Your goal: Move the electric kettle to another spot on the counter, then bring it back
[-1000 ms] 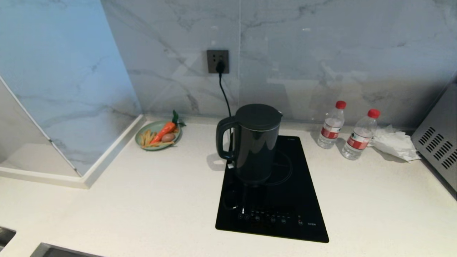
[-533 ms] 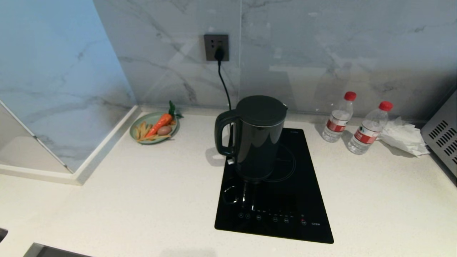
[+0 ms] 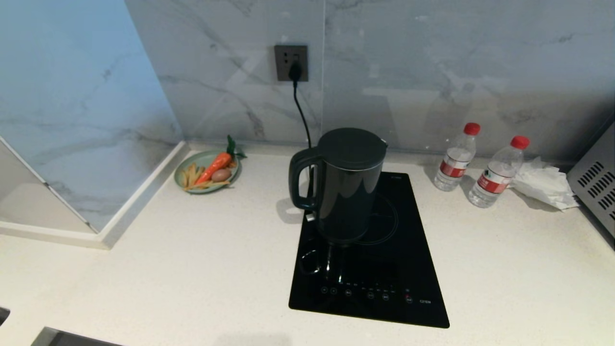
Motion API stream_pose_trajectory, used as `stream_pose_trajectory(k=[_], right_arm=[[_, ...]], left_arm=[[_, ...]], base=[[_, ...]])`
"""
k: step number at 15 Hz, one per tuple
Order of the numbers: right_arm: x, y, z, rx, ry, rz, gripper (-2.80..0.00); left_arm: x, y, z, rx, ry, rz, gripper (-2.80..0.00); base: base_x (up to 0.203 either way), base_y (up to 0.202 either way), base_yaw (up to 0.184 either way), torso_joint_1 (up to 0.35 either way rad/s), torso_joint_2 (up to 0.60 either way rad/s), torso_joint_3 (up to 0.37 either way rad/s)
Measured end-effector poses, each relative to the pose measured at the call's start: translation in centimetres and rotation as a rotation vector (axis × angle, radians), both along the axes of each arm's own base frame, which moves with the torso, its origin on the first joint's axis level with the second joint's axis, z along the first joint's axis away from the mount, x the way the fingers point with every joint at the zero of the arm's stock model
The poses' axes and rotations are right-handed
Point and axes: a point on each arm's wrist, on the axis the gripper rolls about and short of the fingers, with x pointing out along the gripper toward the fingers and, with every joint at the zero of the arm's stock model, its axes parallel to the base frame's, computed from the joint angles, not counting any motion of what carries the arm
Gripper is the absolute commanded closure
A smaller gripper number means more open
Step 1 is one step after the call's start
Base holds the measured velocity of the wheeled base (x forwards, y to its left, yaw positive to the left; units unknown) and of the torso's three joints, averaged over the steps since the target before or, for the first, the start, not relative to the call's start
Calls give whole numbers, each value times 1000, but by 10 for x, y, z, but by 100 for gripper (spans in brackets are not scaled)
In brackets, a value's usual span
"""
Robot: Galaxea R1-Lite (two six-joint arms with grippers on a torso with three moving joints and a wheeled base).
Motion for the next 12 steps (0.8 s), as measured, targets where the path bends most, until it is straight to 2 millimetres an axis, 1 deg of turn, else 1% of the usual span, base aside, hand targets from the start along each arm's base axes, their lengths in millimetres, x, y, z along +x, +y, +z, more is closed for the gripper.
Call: stream_pose_trajectory(k=[1, 3, 5, 6, 8, 10, 12], right_arm=[[0, 0, 0, 0, 0, 0, 0], [0, 0, 0, 0, 0, 0, 0], [0, 0, 0, 0, 0, 0, 0], [0, 0, 0, 0, 0, 0, 0], [0, 0, 0, 0, 1, 0, 0], [0, 0, 0, 0, 1, 0, 0], [0, 0, 0, 0, 1, 0, 0]], left_arm=[[-1, 0, 2, 6, -1, -5, 0], [-3, -1, 19, 6, -37, -34, 0], [0, -1, 42, -14, -38, -59, 0], [5, -2, 57, -26, -39, -75, 0], [23, -3, 82, -37, -34, -122, 0], [52, -4, 104, -44, -29, -182, 0], [85, -8, 119, -48, -32, -251, 0]], base=[[0, 0, 0, 0, 0, 0], [0, 0, 0, 0, 0, 0], [0, 0, 0, 0, 0, 0], [0, 0, 0, 0, 0, 0], [0, 0, 0, 0, 0, 0], [0, 0, 0, 0, 0, 0], [0, 0, 0, 0, 0, 0]])
